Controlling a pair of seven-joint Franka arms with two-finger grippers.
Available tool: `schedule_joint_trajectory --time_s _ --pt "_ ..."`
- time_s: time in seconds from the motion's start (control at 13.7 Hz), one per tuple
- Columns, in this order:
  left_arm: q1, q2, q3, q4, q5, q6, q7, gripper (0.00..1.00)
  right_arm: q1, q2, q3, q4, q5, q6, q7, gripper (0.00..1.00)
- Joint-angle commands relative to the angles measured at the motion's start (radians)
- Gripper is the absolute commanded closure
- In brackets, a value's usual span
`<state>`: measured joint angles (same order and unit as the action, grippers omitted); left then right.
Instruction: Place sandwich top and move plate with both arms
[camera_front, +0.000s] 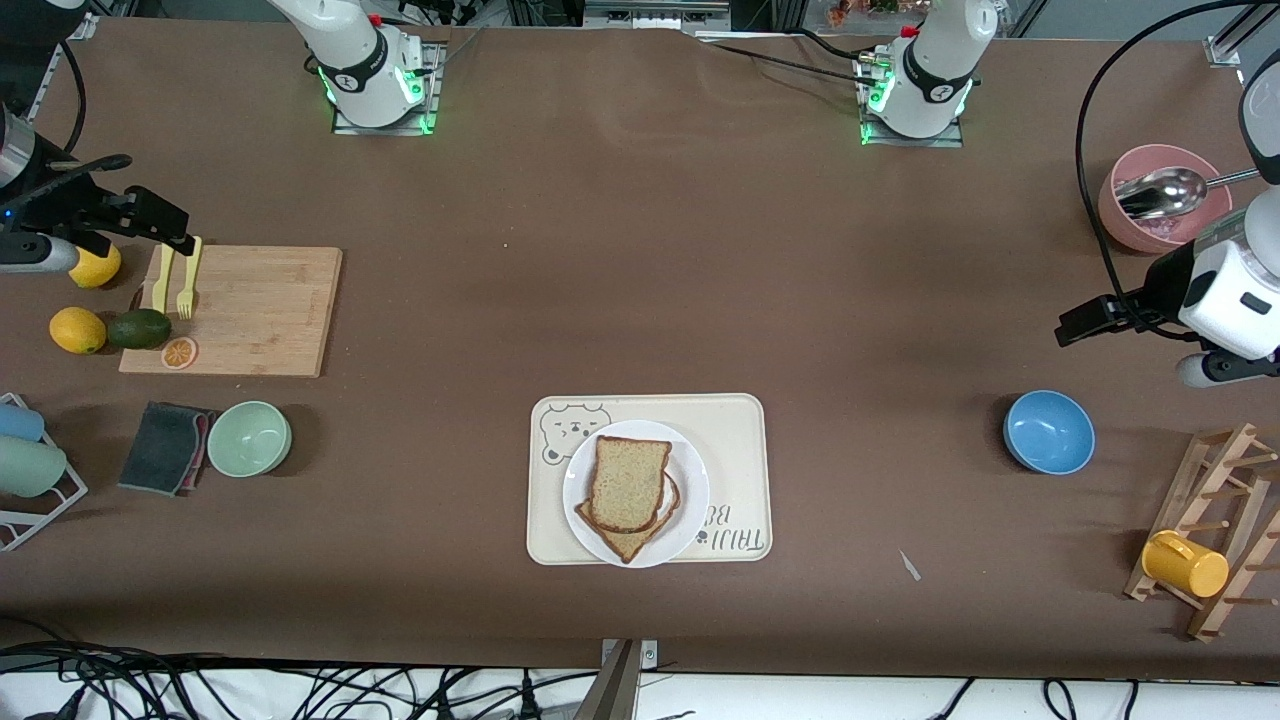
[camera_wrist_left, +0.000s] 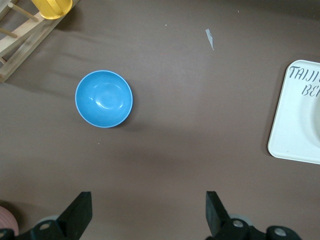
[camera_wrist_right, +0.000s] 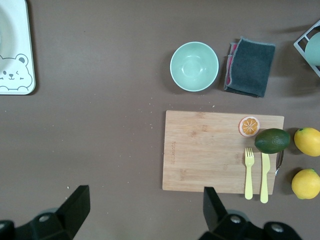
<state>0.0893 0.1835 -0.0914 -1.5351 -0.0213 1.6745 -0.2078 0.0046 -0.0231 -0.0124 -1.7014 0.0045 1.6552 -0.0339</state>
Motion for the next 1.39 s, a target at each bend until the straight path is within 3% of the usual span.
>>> schedule_joint_trajectory --time_s 0.0,1.32 --pt "-0.003 -0.036 0.004 -0.003 0.034 -0.035 0.022 0.00 -0.008 0.003 0.005 0.020 0.006 -0.020 -0.004 0.00" --pt "-0.005 -0.050 0.001 -0.005 0.034 -0.048 0.021 0.00 -0.008 0.000 0.005 0.020 0.005 -0.020 -0.006 0.00"
